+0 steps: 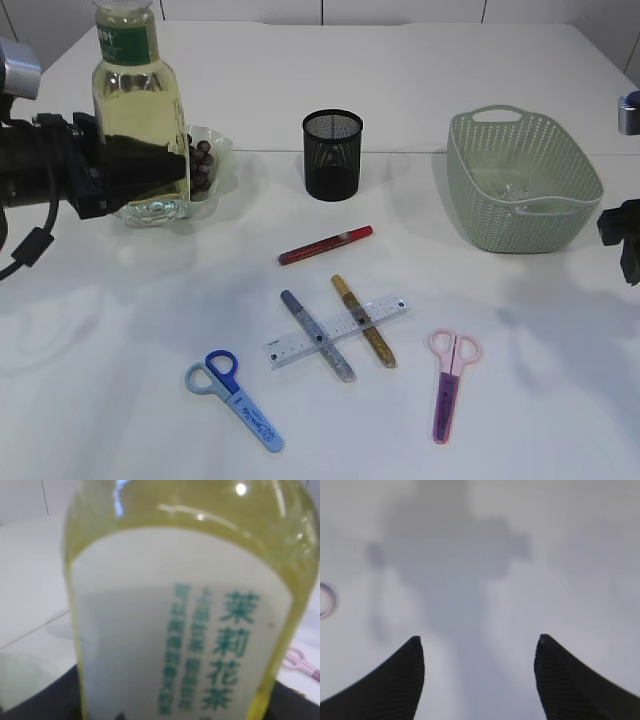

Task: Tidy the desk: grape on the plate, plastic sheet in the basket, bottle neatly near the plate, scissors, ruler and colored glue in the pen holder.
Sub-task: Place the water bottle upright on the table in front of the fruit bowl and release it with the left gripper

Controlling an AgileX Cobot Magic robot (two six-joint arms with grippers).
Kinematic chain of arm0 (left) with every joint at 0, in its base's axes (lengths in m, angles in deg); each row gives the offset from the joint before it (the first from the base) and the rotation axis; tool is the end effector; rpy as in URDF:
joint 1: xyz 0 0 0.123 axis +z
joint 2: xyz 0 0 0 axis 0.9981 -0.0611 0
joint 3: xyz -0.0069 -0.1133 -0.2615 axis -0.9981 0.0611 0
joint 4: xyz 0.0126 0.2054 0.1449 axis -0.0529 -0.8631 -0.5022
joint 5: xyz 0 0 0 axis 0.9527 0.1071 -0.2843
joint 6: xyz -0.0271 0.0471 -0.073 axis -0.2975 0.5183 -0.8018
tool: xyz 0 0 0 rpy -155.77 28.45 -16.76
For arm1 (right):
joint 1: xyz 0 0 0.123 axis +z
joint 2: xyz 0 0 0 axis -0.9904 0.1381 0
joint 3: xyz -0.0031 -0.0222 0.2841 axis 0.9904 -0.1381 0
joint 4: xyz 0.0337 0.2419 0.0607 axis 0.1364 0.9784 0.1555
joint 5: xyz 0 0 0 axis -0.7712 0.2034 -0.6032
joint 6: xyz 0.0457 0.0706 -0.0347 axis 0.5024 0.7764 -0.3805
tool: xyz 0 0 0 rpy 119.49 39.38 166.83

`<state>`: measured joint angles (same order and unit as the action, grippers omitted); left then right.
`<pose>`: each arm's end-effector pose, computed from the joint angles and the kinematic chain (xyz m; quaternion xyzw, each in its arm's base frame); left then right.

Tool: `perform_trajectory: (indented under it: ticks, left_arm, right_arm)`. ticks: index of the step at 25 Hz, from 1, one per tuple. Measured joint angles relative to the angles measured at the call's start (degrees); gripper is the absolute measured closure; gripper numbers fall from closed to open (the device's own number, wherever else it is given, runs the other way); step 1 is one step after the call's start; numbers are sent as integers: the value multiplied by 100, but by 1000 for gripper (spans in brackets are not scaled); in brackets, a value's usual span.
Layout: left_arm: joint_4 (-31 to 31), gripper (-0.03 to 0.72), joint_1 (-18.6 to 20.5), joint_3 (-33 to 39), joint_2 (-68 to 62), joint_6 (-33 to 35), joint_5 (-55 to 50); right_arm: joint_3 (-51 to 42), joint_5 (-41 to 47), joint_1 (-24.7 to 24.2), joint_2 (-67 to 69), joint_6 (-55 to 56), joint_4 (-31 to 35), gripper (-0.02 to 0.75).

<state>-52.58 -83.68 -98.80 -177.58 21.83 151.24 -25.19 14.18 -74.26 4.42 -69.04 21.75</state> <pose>0.3344 -0.0606 0.2010 0.3325 0.6843 -0.3261 0.5610 0.2672 0.0164 0.2550 0.0249 0.9833 -0.0884 0.1569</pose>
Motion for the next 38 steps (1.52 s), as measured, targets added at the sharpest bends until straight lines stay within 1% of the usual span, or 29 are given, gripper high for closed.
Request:
perform_trajectory:
  ticks: [3, 10, 17, 25, 29, 35, 38]
  left_arm:
    - [42, 256, 0, 0, -326, 212, 0]
    - [499, 256, 0, 0, -903, 977, -22]
    - [930, 256, 0, 0, -1437, 1489, -69]
    - [1574, 256, -282, -10, -1937, 2050, -108]
    - [1932, 256, -419, -32, -2190, 2301, -108]
    - [2565, 256, -457, -66, -2441, 2455, 53]
    - [2671, 256, -457, -66, -2510, 2467, 151]
  right_arm:
    - [0, 0, 0, 0, 0, 0, 206]
    - [0, 0, 0, 0, -11, 0, 206]
    - [0, 0, 0, 0, -21, 0, 206]
    - [0, 0, 0, 0, -43, 0, 206]
    - [0, 4, 0, 0, -42, -4, 206]
    - [0, 13, 0, 0, -42, -4, 207]
    - [0, 13, 0, 0, -42, -4, 207]
